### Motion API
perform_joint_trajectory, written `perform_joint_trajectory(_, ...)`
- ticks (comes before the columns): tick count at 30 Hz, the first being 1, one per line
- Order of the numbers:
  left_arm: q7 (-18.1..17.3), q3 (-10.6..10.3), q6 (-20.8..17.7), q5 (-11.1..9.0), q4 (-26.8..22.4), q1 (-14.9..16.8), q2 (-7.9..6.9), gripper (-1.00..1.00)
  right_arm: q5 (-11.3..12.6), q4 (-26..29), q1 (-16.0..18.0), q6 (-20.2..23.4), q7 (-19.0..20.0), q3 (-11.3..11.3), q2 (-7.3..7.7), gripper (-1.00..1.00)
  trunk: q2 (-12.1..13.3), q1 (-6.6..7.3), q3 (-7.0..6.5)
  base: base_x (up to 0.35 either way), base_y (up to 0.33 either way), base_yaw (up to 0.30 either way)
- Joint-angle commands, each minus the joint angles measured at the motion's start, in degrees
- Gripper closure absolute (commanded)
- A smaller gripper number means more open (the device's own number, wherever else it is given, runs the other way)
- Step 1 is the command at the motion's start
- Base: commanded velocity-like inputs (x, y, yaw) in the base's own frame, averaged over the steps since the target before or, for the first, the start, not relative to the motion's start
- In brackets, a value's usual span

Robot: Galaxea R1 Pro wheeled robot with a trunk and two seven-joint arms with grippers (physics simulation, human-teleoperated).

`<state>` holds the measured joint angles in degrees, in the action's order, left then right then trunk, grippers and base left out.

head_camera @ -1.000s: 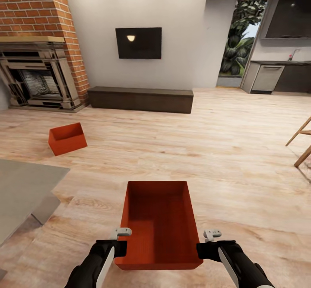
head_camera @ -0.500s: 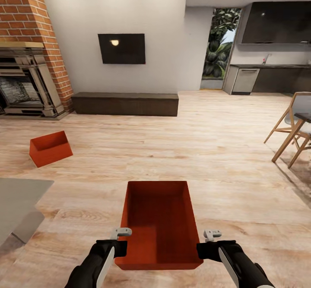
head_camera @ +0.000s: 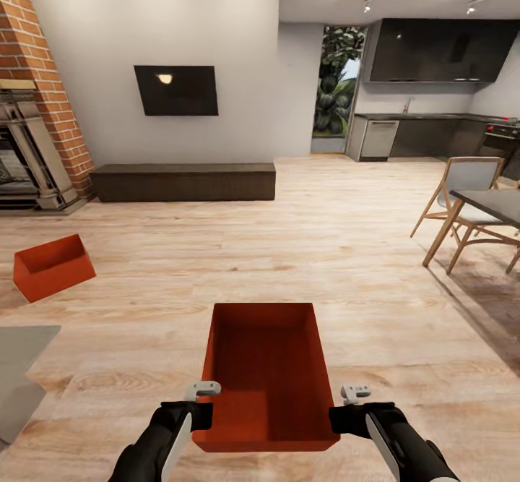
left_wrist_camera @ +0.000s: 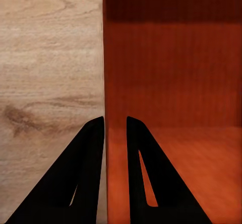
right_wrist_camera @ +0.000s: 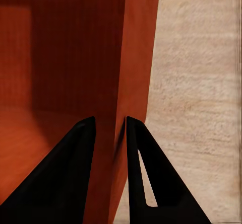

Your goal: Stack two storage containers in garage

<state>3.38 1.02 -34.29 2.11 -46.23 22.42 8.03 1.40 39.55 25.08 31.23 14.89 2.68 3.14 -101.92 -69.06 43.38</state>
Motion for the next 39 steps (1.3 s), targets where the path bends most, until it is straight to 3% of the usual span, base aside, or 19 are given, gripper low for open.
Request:
perform_joint_trajectory(1,0.31,0.13,-0.42,1.59,0.0,-0.01,-0.03,1.0,0.27,0.17,0.06,0.15,-0.13,0.48,0.11,1.0,0.39,0.23,-0.21,0.0,0.0,-0.213)
perform_joint_trajectory(39,0.31,0.04,-0.42,1.58,0.03,-0.01,0.06,1.0,0.27,0.17,0.06,0.15,-0.15,0.48,0.11,1.0,15.63,8.58,-9.83,0.0,0.0,-0.213)
